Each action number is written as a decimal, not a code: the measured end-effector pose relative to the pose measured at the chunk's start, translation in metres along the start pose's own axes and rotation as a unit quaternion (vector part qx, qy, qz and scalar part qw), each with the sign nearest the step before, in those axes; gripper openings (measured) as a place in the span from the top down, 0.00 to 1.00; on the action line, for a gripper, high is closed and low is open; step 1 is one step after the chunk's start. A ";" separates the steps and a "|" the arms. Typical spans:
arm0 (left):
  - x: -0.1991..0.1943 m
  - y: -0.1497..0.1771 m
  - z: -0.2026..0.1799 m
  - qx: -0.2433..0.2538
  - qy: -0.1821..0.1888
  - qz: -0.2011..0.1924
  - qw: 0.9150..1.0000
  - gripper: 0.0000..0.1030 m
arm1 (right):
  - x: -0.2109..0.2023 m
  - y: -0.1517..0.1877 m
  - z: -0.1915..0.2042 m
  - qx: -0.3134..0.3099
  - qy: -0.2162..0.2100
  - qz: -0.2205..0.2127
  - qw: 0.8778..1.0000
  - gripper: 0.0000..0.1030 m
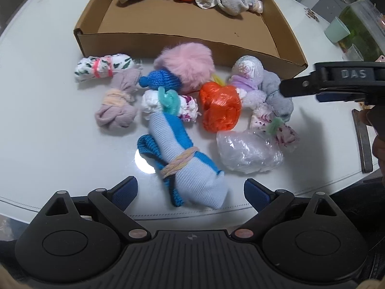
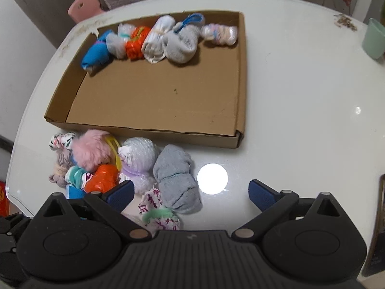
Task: Organize objects
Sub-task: 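Move both tools back to the pile of socks beside the box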
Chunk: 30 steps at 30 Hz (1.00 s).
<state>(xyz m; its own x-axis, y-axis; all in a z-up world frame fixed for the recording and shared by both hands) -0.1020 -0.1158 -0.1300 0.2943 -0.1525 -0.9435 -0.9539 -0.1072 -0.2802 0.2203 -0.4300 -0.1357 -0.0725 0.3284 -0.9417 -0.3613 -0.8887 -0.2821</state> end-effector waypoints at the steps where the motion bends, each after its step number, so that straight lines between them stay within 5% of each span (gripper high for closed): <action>1: 0.001 0.000 0.000 -0.006 0.002 0.000 1.000 0.06 | 0.003 0.000 0.002 -0.002 0.000 0.005 1.000 0.09; 5: 0.005 -0.001 -0.001 -0.013 0.006 -0.004 1.000 0.06 | 0.012 -0.001 0.010 -0.019 0.008 0.019 1.000 0.12; 10: 0.011 -0.007 0.006 -0.032 0.005 -0.005 0.999 0.10 | 0.023 0.001 0.011 -0.016 0.017 0.038 0.999 0.28; 12: 0.009 -0.007 0.008 -0.032 0.004 -0.007 0.999 0.14 | 0.025 0.000 0.009 -0.011 0.022 0.038 0.999 0.31; 17: 0.004 -0.006 0.011 -0.029 0.011 -0.011 0.999 0.38 | 0.023 -0.001 0.003 0.016 0.001 0.043 0.999 0.61; 30: -0.014 -0.002 0.016 -0.009 0.017 -0.006 1.000 0.40 | 0.006 -0.001 -0.006 0.037 -0.006 0.031 0.999 0.66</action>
<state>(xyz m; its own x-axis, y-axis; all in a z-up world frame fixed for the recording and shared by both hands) -0.1056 -0.0978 -0.1187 0.3082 -0.1843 -0.9333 -0.9491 -0.1271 -0.2883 0.2261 -0.4294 -0.1419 -0.1078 0.2779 -0.9545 -0.4230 -0.8817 -0.2089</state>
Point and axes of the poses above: each gripper's, at about its wrist camera, not at the fingertips, and x roughly the way its jaws point, z to its left, y to its underside, the point moved 3 cm from there along x, roughly the way its jaws point, and after that the axes turned 9 degrees about x, right-handed, at the moved point
